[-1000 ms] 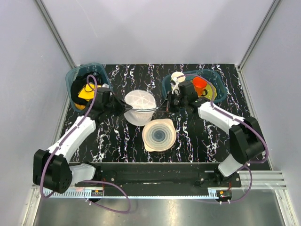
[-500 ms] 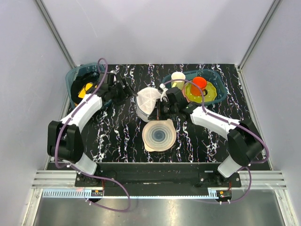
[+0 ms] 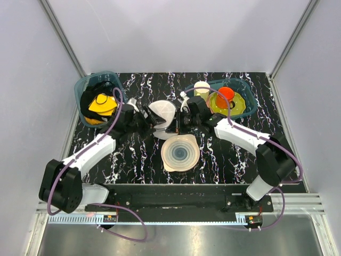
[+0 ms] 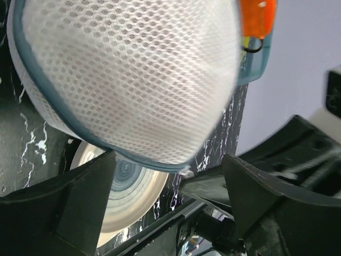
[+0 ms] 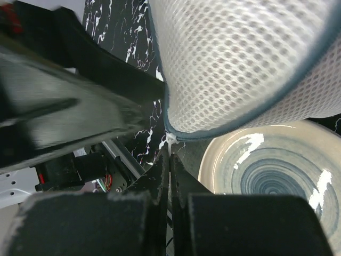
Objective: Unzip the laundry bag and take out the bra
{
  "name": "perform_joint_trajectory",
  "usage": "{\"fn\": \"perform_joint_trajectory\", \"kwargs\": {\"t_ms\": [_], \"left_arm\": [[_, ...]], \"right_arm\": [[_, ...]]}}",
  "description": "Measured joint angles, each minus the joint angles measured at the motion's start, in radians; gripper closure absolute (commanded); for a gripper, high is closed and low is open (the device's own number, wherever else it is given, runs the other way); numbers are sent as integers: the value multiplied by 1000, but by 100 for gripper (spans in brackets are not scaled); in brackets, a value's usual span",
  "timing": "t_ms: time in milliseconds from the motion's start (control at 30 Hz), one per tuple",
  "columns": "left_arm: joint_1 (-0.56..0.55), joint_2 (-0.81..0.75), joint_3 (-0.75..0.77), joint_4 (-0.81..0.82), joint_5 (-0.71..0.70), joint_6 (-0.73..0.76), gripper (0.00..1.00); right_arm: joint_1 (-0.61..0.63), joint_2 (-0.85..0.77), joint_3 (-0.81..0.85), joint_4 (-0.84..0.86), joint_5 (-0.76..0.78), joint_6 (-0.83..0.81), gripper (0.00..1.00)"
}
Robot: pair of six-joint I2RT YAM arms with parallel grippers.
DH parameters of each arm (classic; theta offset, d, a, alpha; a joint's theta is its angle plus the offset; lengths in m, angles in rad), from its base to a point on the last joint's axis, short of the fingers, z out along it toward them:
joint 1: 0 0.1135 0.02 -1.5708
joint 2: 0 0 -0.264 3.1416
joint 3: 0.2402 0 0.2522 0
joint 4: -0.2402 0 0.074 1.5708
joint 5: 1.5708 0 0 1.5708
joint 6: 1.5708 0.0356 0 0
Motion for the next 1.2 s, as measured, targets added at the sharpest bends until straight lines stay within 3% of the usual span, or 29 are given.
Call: {"fn": "perform_joint_trajectory", "kwargs": {"t_ms": [167,433,500,567,600,667,833,1000,1100,1133,1200], "left_arm": [[-17,67,-69,76,0,-76,21],[-19,94,-68,146,-4,-124,21],[-19,94,-68,146,-12,-127,34],[-19,94,-68,143,-24,-134,59],[-19,94,-68,140,-31,-138,84],[-19,94,-66,134,-39,-143,100],[1,89,-3,37,-37,-84,100],[81,59,60,-44,18,4,100],[84,85,112,-80,53,53,97],[89,108,142,-96,59,72,72],[98,175,208,-118,60,115,45]], "right_arm": [[0,6,2,0,-4,0,100],[0,6,2,0,-4,0,100],[0,6,2,0,-4,0,100],[0,6,2,0,-4,-1,100],[0,6,2,0,-4,0,100],[0,6,2,-1,-4,-3,100],[-29,0,2,-34,6,-42,100],[-184,-42,-33,-29,-7,-54,100],[-203,-55,-33,-25,-42,-54,100],[-190,-56,-33,-26,-40,-55,100],[-158,-56,-33,-33,-33,-56,100]]}}
